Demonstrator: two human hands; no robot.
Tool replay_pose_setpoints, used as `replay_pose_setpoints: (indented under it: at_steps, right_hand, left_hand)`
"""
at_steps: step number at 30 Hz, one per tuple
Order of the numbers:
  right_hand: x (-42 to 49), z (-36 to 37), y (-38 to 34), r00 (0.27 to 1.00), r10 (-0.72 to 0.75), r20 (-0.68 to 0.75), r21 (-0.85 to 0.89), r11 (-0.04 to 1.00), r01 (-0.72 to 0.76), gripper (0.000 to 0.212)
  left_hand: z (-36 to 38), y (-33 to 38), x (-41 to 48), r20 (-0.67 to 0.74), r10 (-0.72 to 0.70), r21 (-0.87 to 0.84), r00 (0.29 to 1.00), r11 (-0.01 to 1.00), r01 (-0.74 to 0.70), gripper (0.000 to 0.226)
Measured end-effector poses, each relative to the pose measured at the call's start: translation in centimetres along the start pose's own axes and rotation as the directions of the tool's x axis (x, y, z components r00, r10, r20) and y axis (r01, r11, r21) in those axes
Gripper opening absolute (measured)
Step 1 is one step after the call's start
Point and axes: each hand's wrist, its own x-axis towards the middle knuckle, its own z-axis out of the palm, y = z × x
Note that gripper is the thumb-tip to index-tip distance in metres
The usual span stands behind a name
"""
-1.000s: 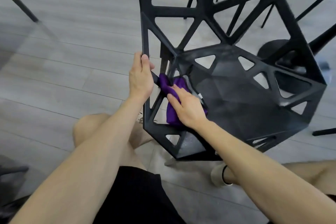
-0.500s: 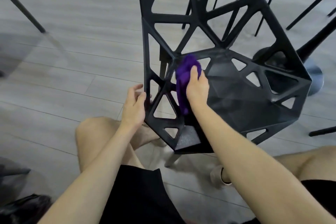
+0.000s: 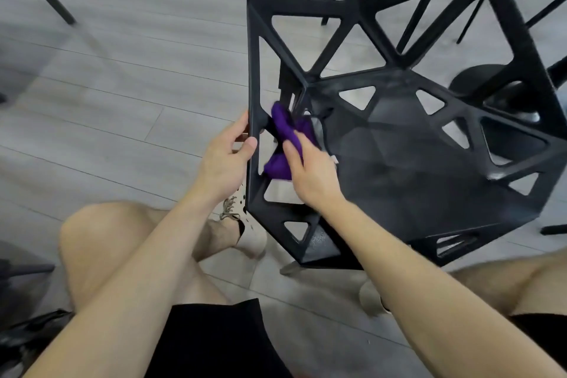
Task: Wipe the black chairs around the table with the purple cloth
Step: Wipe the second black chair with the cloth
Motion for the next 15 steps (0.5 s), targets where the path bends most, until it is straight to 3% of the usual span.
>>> replay_pose_setpoints:
  at_steps: [4, 5, 7, 9, 11, 13, 15]
  right_hand:
    - [-5.3, -1.7, 0.4, 0.981, -0.142, 0.130, -0.001, 0.990, 0.143, 0.047]
    - [-5.0, -2.4, 0.2, 0.988, -0.099, 0.116, 0.063, 0.994, 0.092, 0.038]
    - [-2.6, -3.4, -0.1, 0.995, 0.072, -0.066, 0.266, 0.962, -0.052, 0.030]
    - [1.2, -4.3, -0.7, 0.931, 0.274, -0.243, 0.479, 0.868, -0.131, 0.043]
    - [4.7, -5.0, -1.7, 0.892, 0.339, -0.300, 0.556, 0.822, -0.125, 0.053]
    - [7.6, -5.6, -3.2, 0.903, 0.267, -0.336, 0.486, 0.871, -0.077, 0.054]
    - [10.4, -5.5, -5.0, 0.921, 0.106, -0.375, 0.359, 0.932, 0.039, 0.052]
  left_hand:
    - [-0.3, -0.2, -0.4, 0.007, -0.009, -0.002, 1.000, 1.000, 0.009, 0.056]
    - [-0.3, -0.3, -0.4, 0.009, -0.018, -0.016, 1.000, 1.000, 0.018, 0.058]
    - [-0.2, -0.7, -0.4, 0.002, -0.059, -0.052, 0.998, 0.997, 0.059, 0.061]
    - [-0.1, -0.7, -0.4, -0.022, -0.087, -0.121, 0.996, 0.989, 0.084, 0.060]
    - [0.1, 0.3, 0.0, -0.041, -0.085, -0.186, 0.996, 0.980, 0.076, 0.049]
    - [-0.2, 2.0, 1.2, -0.066, -0.078, -0.203, 0.995, 0.977, 0.063, 0.049]
    - [-0.6, 3.7, 3.4, -0.118, -0.058, -0.200, 0.991, 0.979, 0.033, 0.057]
